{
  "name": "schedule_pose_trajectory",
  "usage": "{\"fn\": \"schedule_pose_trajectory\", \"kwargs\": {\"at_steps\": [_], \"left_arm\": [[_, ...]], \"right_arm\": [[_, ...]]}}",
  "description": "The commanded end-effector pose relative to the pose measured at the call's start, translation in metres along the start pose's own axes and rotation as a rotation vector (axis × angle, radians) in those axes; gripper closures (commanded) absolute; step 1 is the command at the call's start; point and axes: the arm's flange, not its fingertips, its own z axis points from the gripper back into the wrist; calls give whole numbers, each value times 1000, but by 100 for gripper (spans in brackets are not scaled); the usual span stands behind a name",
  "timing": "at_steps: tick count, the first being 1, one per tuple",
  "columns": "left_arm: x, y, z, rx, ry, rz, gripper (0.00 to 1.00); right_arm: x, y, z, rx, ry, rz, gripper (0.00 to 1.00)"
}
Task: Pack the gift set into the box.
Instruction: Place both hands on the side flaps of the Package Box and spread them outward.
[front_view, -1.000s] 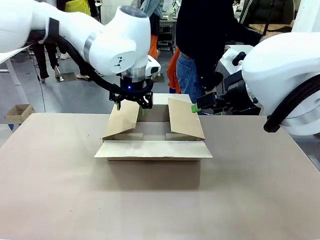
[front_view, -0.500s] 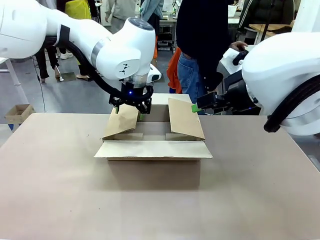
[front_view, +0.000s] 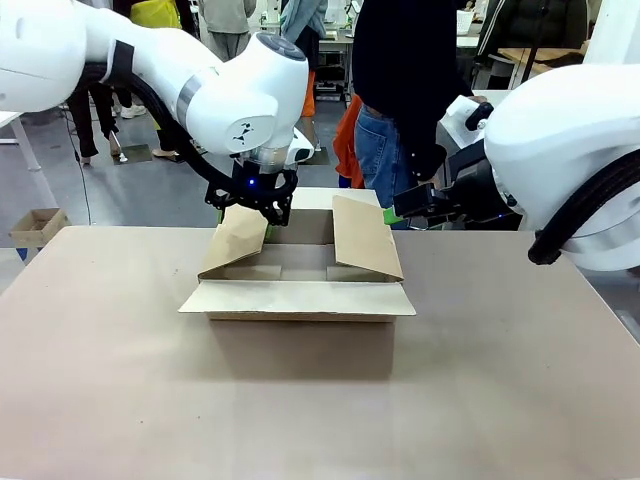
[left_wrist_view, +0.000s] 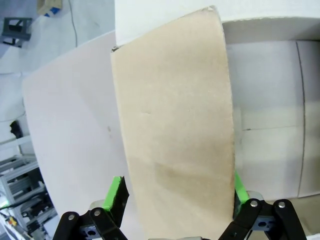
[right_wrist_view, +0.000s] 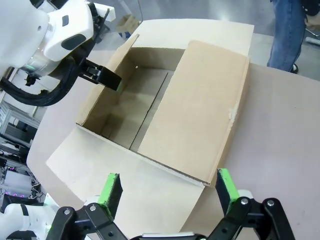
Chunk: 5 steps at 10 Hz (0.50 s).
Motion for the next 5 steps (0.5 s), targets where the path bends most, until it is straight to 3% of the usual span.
{"fn": "schedule_pose_trajectory", "kwargs": {"at_steps": [1, 5], "left_arm": [[-15, 10, 12, 29, -54, 39, 0], [-23, 60, 26, 55, -76, 119, 0]], "right_arm": [[1, 4, 6, -11, 5, -22, 0], [1, 4, 6, -11, 5, -22, 0]]}}
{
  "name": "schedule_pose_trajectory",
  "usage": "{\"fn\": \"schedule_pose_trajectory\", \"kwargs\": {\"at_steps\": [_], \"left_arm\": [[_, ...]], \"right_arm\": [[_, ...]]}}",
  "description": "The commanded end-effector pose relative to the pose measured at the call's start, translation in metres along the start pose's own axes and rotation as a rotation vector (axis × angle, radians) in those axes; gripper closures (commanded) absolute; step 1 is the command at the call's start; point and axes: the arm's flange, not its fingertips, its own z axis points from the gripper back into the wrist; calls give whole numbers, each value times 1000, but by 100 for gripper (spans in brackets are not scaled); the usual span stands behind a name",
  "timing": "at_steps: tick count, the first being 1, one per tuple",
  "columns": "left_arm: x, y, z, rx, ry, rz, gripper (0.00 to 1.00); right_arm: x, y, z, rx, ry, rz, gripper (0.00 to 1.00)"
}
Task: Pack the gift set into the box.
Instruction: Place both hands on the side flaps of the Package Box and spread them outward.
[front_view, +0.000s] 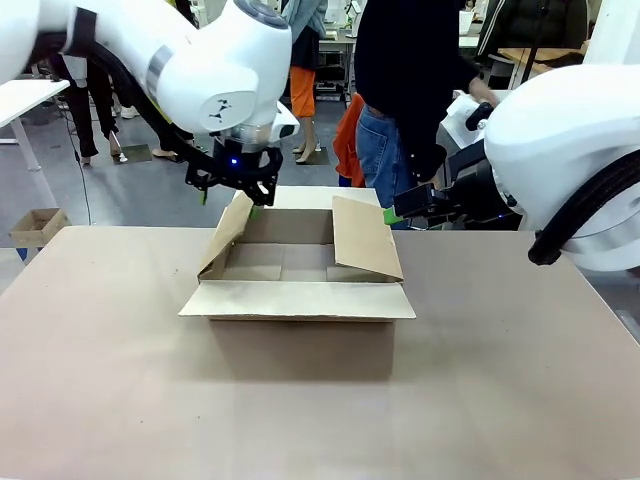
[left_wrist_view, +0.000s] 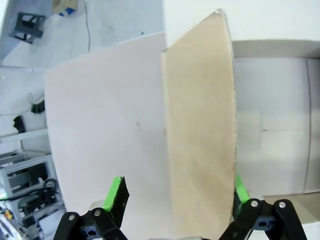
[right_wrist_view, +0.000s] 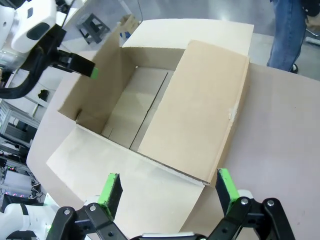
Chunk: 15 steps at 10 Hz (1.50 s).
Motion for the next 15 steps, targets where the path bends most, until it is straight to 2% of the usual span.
{"fn": "schedule_pose_trajectory", "kwargs": {"at_steps": [1, 4, 7, 11, 12, 13, 15], "left_arm": [[-12, 32, -9, 30, -19, 65, 0], [-21, 86, -15, -54, -17, 158, 0], [-31, 122, -46, -192, 14, 208, 0], [-57, 189, -93, -539, 33, 244, 0], [-67, 203, -109, -729, 103, 217, 0], [-39, 166, -88, -411, 7, 264, 0], [-39, 166, -88, -411, 7, 264, 0]], "right_arm": [[1, 4, 6, -11, 4, -22, 0], [1, 4, 6, -11, 4, -22, 0], [1, 4, 6, -11, 4, -22, 0], [1, 4, 6, -11, 4, -22, 0], [1, 4, 6, -11, 4, -22, 0], [1, 4, 6, -11, 4, -22, 0], [1, 4, 6, -11, 4, -22, 0]]}}
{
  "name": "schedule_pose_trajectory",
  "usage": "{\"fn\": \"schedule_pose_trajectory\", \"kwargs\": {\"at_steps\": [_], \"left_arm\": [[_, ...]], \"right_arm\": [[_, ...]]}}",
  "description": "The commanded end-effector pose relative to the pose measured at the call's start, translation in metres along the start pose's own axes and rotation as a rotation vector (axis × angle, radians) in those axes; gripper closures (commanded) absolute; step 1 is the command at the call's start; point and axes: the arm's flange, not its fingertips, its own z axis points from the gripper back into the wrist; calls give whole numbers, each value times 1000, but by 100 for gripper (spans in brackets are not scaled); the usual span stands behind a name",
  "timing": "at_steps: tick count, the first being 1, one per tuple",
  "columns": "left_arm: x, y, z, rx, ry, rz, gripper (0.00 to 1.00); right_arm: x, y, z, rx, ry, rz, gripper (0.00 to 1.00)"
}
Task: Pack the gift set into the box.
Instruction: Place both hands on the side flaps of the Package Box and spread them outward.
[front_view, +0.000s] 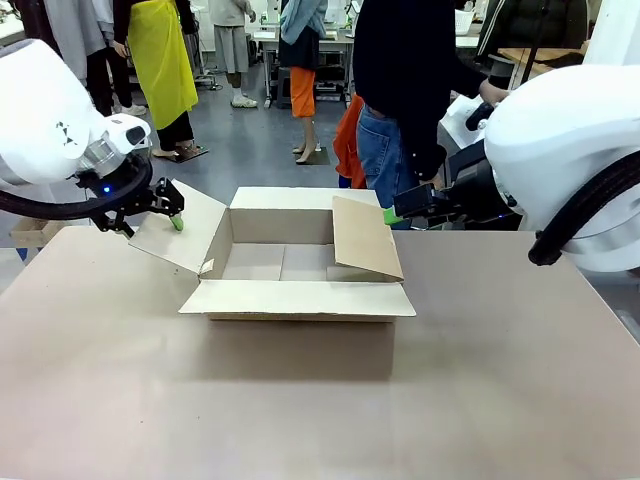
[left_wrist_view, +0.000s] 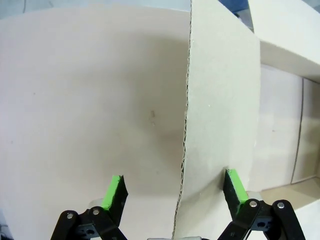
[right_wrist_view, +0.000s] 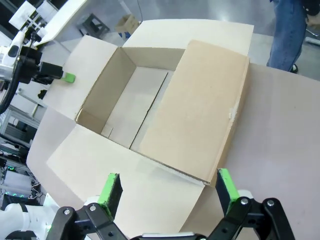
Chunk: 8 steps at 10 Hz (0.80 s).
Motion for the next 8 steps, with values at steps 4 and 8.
{"fn": "schedule_pose_trajectory", "kwargs": {"at_steps": [4, 8], "left_arm": [[5, -9, 2, 55, -14, 14, 0], [5, -9, 2, 55, -14, 14, 0]], "right_arm": [[96, 108, -58, -385, 182, 158, 0], [128, 174, -123, -504, 264, 221, 0]]}}
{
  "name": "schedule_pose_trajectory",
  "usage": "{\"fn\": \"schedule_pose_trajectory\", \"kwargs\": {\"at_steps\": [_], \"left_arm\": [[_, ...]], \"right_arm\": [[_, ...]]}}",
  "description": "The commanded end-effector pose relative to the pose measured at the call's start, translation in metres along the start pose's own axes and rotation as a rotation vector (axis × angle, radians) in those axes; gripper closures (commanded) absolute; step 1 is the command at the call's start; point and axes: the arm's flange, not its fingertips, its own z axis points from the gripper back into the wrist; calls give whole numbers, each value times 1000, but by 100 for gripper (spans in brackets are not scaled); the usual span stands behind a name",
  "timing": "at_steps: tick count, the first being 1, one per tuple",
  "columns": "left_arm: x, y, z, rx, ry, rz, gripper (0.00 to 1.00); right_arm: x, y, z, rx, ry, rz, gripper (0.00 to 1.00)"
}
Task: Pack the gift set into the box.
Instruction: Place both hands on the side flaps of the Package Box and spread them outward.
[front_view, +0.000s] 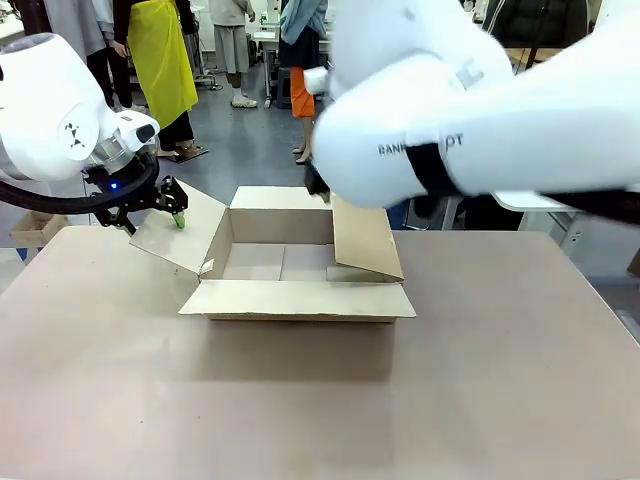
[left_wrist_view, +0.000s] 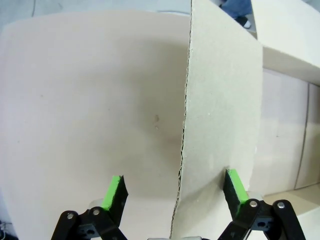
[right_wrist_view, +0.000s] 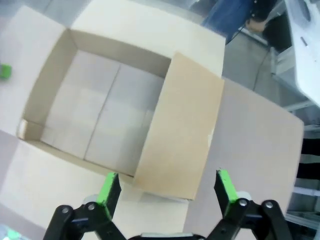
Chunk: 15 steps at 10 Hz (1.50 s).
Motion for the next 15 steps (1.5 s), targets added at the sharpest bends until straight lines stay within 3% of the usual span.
{"fn": "schedule_pose_trajectory", "kwargs": {"at_steps": [1, 2, 3, 4, 6, 8, 12, 15], "left_arm": [[1, -1, 2, 17, -4, 12, 0], [1, -1, 2, 17, -4, 12, 0], [1, -1, 2, 17, -4, 12, 0], [1, -1, 2, 17, -4, 12, 0], [1, -1, 2, 17, -4, 12, 0], [1, -1, 2, 17, -4, 12, 0], [1, -1, 2, 17, -4, 12, 0], [1, -1, 2, 17, -4, 12, 0]], "right_arm": [[-24, -19, -21, 60, 5, -10, 0], [-24, -19, -21, 60, 5, -10, 0], [5, 1, 1, 5, 5, 7, 0], [5, 15, -2, -119, -12, 10, 0], [41, 53, -43, -95, 23, 79, 0], [60, 64, -82, -253, 107, 28, 0], [66, 68, -159, -311, 204, -25, 0], [54, 57, -184, -409, 293, -28, 0]]}}
